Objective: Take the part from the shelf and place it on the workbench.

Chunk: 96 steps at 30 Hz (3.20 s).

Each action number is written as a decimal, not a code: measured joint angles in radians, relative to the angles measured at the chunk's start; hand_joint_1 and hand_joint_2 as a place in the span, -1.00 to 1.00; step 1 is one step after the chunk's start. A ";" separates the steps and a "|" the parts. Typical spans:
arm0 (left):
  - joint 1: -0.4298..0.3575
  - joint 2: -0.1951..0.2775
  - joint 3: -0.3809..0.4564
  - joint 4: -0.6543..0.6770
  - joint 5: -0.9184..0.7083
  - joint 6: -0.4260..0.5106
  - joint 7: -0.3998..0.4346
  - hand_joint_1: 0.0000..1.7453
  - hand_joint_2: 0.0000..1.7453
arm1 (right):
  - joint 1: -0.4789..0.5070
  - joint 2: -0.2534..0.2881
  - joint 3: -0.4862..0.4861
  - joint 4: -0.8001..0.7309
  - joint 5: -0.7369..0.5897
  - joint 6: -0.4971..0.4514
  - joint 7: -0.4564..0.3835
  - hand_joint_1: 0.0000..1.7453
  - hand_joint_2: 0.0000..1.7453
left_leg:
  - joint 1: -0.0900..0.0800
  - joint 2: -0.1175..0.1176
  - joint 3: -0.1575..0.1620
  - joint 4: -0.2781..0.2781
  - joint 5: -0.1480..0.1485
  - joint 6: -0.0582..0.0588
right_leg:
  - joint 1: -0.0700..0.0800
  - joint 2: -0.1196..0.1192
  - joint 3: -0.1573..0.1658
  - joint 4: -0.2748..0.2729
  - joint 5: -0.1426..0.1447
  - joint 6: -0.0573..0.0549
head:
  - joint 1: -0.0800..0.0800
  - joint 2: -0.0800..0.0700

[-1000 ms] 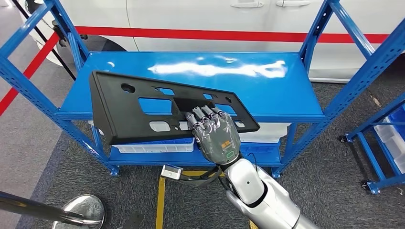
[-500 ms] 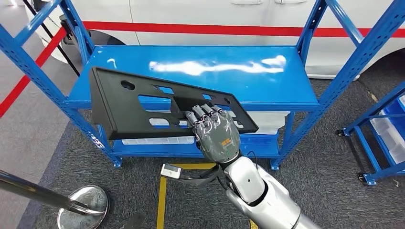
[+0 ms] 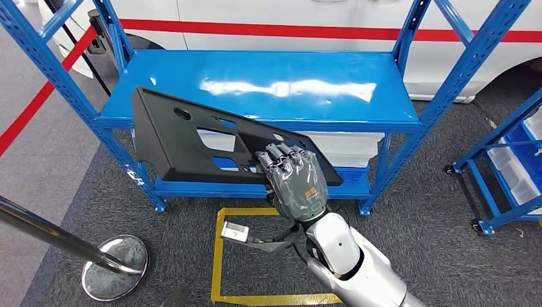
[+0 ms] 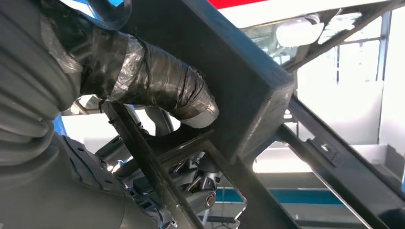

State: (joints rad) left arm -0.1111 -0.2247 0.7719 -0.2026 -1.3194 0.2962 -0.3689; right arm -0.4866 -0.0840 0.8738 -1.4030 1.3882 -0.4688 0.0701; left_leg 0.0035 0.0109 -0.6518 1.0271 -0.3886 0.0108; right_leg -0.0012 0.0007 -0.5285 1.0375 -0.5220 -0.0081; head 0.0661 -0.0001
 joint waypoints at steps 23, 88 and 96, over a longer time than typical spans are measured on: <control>0.029 0.004 0.003 0.000 0.040 0.014 -0.030 -1.00 1.00 | 0.332 -0.059 -0.238 -0.114 -0.087 -0.181 -0.027 1.00 1.00 | 0.008 -0.003 0.092 -0.027 -0.068 0.027 | -0.012 0.000 -0.193 0.277 -0.068 0.025 | -0.001 0.000; 0.056 -0.006 0.079 0.000 0.088 0.052 -0.047 -1.00 1.00 | 0.840 0.215 -0.798 -0.489 -0.893 -0.230 -0.685 1.00 1.00 | 0.003 0.056 0.130 -0.024 -0.104 0.011 | -0.024 -0.040 -0.085 0.070 0.034 0.026 | -0.002 0.000; 0.055 -0.009 0.083 0.000 0.090 0.055 -0.045 -1.00 1.00 | 0.854 0.230 -0.807 -0.491 -0.927 -0.231 -0.696 1.00 1.00 | 0.007 0.019 0.088 0.102 -0.200 -0.031 | -0.021 -0.001 -0.075 0.017 0.055 -0.023 | -0.003 0.000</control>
State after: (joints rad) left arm -0.0565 -0.2335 0.8545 -0.2025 -1.2296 0.3509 -0.4143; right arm 0.3676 0.1457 0.0669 -1.8936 0.4614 -0.7000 -0.6258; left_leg 0.0108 0.0300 -0.5643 1.1292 -0.5883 -0.0200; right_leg -0.0224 -0.0005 -0.6036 1.0546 -0.4670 -0.0316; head 0.0635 0.0000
